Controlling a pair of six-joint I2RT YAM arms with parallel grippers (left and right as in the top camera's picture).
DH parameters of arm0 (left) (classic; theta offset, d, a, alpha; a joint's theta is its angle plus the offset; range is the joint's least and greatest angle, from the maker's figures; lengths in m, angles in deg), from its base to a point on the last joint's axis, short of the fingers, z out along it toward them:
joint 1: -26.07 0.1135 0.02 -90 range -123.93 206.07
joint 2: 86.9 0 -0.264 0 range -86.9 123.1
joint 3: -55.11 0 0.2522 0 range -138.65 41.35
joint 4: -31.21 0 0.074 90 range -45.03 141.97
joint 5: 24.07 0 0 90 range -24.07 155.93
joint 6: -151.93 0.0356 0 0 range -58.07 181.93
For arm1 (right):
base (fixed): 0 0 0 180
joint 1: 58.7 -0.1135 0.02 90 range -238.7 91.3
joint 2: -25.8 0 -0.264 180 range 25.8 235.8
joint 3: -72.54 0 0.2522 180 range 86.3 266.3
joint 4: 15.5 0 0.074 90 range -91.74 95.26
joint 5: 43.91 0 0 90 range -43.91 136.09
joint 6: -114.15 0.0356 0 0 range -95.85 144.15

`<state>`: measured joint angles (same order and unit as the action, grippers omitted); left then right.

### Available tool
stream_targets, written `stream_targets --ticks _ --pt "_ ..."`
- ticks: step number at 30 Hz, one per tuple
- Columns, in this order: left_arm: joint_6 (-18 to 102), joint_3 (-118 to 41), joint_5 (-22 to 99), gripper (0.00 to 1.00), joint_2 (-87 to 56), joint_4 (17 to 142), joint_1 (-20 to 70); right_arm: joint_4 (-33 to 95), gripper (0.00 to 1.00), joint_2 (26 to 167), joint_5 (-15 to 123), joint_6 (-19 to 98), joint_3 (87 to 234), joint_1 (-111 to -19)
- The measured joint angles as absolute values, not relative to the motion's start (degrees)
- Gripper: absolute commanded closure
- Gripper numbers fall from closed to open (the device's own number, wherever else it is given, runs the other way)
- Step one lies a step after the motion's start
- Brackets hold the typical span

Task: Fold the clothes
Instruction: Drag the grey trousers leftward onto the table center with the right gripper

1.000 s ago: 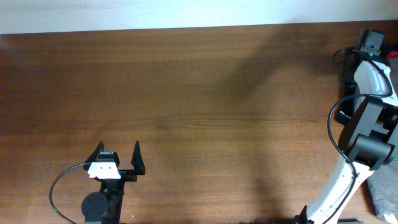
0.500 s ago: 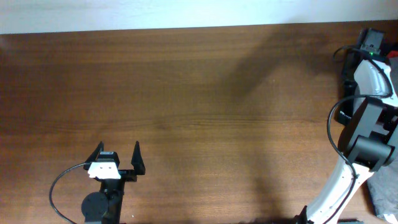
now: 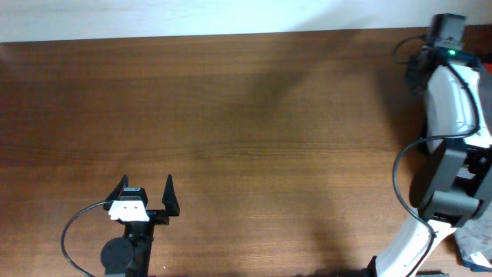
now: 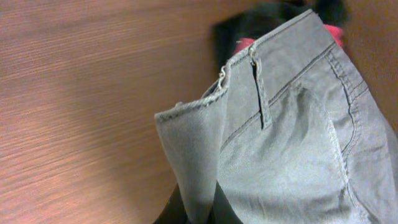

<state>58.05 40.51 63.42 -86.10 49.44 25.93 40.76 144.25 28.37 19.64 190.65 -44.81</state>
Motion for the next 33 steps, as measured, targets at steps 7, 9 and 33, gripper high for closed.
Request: stream_targets --ticks 7,9,33 --pt "58.1 40.5 63.4 0.01 -86.1 49.4 25.9 40.8 0.96 144.3 30.6 19.7 190.7 -53.3" --pt "58.1 40.5 63.4 0.01 -86.1 49.4 25.9 40.7 0.96 144.3 32.3 20.1 190.7 -55.7" --pt "58.1 40.5 63.4 0.01 -86.1 49.4 25.9 35.9 0.96 147.9 49.2 30.8 190.7 -86.2"
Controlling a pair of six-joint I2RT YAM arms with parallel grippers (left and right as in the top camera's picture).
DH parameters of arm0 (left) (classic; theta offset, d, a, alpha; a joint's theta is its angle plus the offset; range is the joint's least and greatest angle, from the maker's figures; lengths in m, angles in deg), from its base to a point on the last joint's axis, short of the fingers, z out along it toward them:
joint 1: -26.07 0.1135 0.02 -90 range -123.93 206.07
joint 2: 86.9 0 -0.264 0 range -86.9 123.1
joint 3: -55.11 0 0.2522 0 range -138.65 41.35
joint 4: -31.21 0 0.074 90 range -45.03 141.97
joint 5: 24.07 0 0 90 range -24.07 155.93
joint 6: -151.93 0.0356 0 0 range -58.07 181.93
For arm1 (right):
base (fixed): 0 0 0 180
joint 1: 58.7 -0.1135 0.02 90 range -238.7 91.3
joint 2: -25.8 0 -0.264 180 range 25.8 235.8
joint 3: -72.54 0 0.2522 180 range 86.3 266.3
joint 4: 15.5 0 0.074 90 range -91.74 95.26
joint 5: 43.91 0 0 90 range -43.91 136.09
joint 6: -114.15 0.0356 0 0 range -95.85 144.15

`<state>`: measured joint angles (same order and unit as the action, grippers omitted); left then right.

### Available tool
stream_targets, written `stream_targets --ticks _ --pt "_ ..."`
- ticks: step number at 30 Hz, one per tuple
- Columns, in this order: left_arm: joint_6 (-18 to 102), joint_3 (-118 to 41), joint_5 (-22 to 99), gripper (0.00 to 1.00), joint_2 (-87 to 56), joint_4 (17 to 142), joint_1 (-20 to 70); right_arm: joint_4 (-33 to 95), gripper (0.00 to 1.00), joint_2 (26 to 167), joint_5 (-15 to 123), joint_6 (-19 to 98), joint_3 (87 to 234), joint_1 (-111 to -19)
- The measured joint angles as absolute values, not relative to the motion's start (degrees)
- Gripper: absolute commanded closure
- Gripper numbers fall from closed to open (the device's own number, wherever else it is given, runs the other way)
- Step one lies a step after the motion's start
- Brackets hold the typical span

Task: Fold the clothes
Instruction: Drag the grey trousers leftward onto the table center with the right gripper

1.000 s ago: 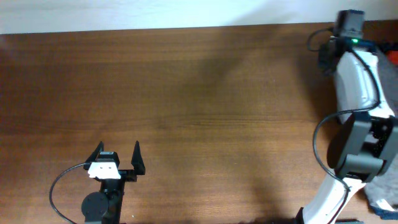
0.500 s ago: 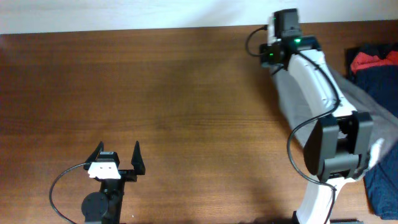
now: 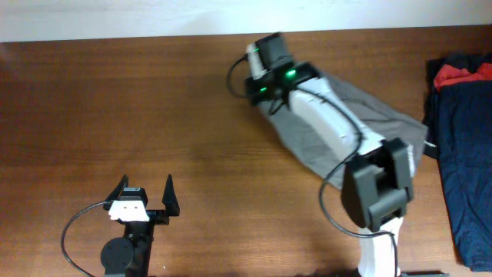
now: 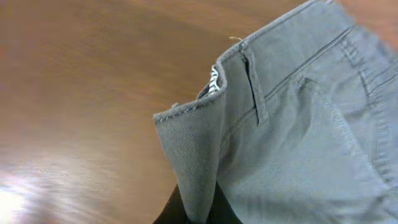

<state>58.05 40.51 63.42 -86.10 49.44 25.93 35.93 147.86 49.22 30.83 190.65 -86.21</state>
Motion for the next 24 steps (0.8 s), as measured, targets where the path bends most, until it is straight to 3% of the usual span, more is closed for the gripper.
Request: stream_targets --ticks 7,16,18,19,20,24 --pt "58.1 40.5 63.4 0.01 -86.1 49.4 25.9 29.8 0.96 150.0 53.7 35.3 190.7 -94.6" --pt "58.1 40.5 63.4 0.01 -86.1 49.4 25.9 28.4 0.89 150.0 59.2 37.2 190.7 -104.2" --pt "58.1 40.5 63.4 0.01 -86.1 49.4 25.9 28.1 0.75 150.0 60.1 37.8 190.7 -105.9" --pt "58.1 40.5 63.4 0.01 -86.1 49.4 25.9 28.0 0.57 150.0 60.4 37.9 190.7 -106.3" --pt "58.1 40.5 63.4 0.01 -86.1 49.4 26.0 27.8 0.52 150.0 60.8 38.2 190.7 -106.7" --pt "58.1 40.5 63.4 0.01 -86.1 49.4 25.9 27.3 0.48 150.0 61.3 37.9 190.7 -106.6"
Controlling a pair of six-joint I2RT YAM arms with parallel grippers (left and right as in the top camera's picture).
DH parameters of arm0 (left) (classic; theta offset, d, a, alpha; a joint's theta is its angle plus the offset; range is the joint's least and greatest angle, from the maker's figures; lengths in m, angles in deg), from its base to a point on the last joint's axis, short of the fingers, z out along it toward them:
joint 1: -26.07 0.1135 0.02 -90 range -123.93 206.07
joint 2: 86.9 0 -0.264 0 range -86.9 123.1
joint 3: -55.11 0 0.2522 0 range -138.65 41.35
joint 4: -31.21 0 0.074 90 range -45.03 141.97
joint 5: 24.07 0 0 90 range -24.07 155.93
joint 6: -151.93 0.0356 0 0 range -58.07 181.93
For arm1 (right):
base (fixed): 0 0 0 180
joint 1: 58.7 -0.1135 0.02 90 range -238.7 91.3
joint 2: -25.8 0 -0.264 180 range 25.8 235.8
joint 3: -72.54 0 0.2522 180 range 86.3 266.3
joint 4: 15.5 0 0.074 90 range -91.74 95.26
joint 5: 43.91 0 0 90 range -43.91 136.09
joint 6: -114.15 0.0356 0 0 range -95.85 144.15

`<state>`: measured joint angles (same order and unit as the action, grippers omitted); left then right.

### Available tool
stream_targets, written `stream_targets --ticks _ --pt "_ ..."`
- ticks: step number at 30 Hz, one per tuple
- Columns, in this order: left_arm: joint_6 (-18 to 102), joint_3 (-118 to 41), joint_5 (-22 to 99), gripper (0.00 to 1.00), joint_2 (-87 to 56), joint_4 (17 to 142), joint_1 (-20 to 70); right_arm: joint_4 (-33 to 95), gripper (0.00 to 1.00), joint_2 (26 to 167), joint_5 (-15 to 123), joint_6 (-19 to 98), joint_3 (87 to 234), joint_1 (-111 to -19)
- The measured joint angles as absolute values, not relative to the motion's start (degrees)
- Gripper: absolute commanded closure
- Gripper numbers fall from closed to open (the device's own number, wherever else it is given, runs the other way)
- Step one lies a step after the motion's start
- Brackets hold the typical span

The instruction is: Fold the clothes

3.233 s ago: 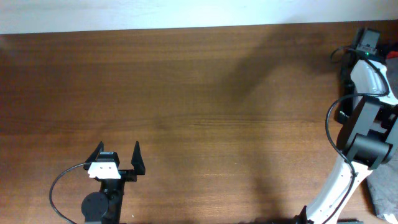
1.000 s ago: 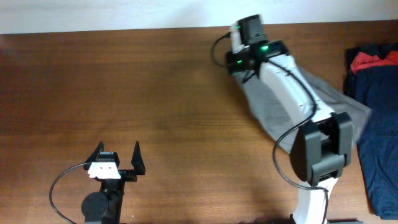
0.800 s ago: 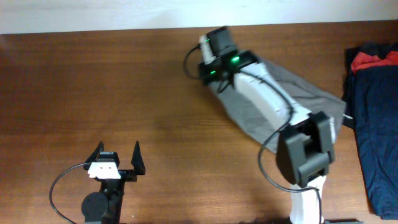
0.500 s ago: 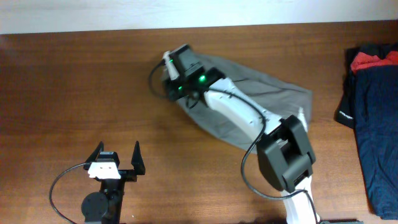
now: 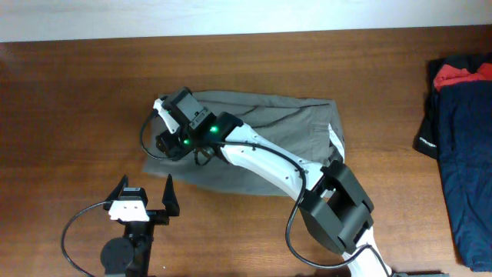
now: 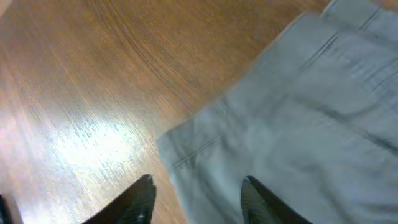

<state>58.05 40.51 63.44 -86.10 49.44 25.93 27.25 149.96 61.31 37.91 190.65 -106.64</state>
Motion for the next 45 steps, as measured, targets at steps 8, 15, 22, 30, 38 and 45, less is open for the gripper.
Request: stream_targets --ticks 8,15,22,30,38,45 --pt "58.1 40.5 63.4 0.01 -86.1 49.4 25.9 31.4 0.44 149.8 60.3 37.9 190.7 -101.5" --pt "58.1 40.5 63.4 0.01 -86.1 49.4 25.9 41.0 0.44 144.8 55.3 37.9 190.8 -92.7" --pt "58.1 40.5 63.4 0.01 -86.1 49.4 25.9 50.6 0.34 133.1 49.8 38.3 192.1 -90.1" --pt "58.1 40.5 63.4 0.01 -86.1 49.4 25.9 62.8 0.19 124.5 43.3 39.5 192.3 -90.6" --pt "58.1 40.5 63.4 0.01 -86.1 49.4 26.0 78.6 0.01 121.3 34.6 43.3 192.4 -89.9" --pt "58.1 40.5 63.4 0.01 -86.1 49.4 25.9 78.9 0.25 121.3 32.4 44.7 190.8 -81.6"
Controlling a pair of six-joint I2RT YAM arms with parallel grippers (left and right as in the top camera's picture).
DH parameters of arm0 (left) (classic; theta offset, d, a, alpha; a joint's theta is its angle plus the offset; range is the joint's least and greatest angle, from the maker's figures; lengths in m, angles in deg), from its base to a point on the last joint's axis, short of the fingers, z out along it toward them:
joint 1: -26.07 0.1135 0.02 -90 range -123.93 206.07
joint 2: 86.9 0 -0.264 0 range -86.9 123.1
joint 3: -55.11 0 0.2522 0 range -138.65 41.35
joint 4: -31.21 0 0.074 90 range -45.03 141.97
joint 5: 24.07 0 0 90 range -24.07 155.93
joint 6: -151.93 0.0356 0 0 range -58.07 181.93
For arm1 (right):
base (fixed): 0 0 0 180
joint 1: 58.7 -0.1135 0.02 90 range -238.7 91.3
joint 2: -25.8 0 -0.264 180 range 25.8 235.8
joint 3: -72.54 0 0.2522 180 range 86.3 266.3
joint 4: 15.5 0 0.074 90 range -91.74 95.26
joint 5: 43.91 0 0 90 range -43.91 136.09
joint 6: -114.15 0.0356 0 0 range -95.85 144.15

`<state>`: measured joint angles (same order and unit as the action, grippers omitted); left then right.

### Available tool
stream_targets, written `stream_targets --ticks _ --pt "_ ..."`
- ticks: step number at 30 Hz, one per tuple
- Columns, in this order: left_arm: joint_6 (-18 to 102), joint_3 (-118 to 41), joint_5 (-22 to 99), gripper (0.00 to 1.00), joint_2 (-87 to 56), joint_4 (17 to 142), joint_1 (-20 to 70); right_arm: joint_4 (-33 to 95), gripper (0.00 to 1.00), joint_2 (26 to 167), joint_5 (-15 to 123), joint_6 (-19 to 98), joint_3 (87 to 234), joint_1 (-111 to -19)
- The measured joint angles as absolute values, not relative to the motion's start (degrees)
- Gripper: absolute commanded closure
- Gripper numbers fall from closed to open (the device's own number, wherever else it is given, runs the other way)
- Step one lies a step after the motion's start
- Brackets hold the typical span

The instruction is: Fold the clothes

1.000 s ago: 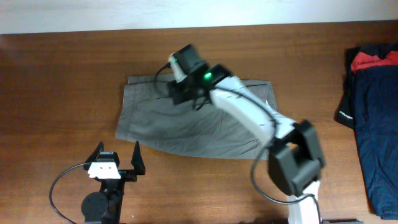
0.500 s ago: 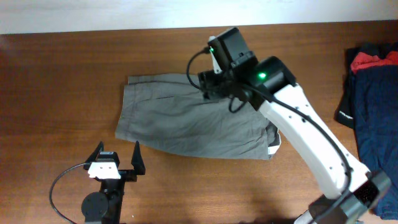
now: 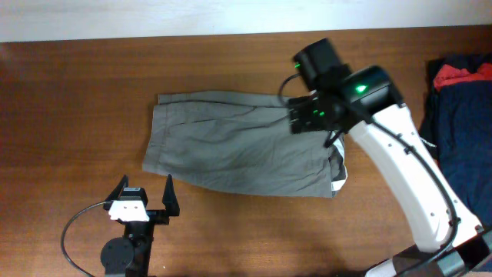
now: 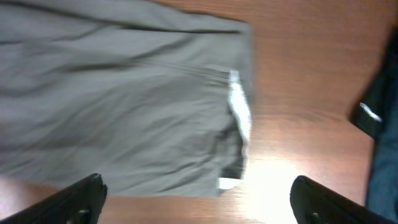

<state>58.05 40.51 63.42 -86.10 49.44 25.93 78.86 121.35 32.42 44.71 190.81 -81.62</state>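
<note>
Grey shorts (image 3: 238, 146) lie spread flat on the wooden table (image 3: 77, 92), waistband to the left. In the right wrist view the shorts (image 4: 124, 93) fill the upper left, with a white lining showing at their right edge. My right gripper (image 3: 309, 121) hovers above the right end of the shorts. It is open (image 4: 199, 193), its fingers wide apart and nothing between them. My left gripper (image 3: 146, 189) stands open near the front edge, just below the shorts' left corner, touching nothing.
A pile of dark blue and red clothes (image 3: 461, 115) lies at the table's right edge; part of it (image 4: 382, 124) shows at the right of the wrist view. The right arm's white links reach across the front right of the table.
My right gripper has moved from the shorts' left corner to above their right end and stands higher. The shorts now lie flatter and more spread out. The left arm has not moved.
My right gripper was shut on the grey shorts' waistband at the pile on the right. It then held them over the middle back of the table. Then it was open at the left with the shorts let go. Now it hovers over their right end.
</note>
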Motion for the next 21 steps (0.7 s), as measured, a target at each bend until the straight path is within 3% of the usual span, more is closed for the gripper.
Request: stream_targets --ticks 3,6,11,14,21 --pt "58.1 40.5 63.4 0.01 -86.1 49.4 26.0 78.0 0.5 121.5 33.3 44.8 187.7 -76.4" --pt "58.1 40.5 63.4 0.01 -86.1 49.4 25.9 76.3 0.61 122.1 35.2 44.8 183.3 -72.0" --pt "58.1 40.5 63.4 0.01 -86.1 49.5 25.9 66.3 0.61 123.4 42.5 40.8 172.8 -69.5" --pt "58.1 40.5 63.4 0.01 -86.1 49.5 25.9 61.8 0.4 124.0 46.3 38.8 166.9 -69.5" --pt "58.1 40.5 63.4 0.01 -86.1 49.4 25.9 53.4 0.41 124.1 47.7 36.4 156.3 -68.6"
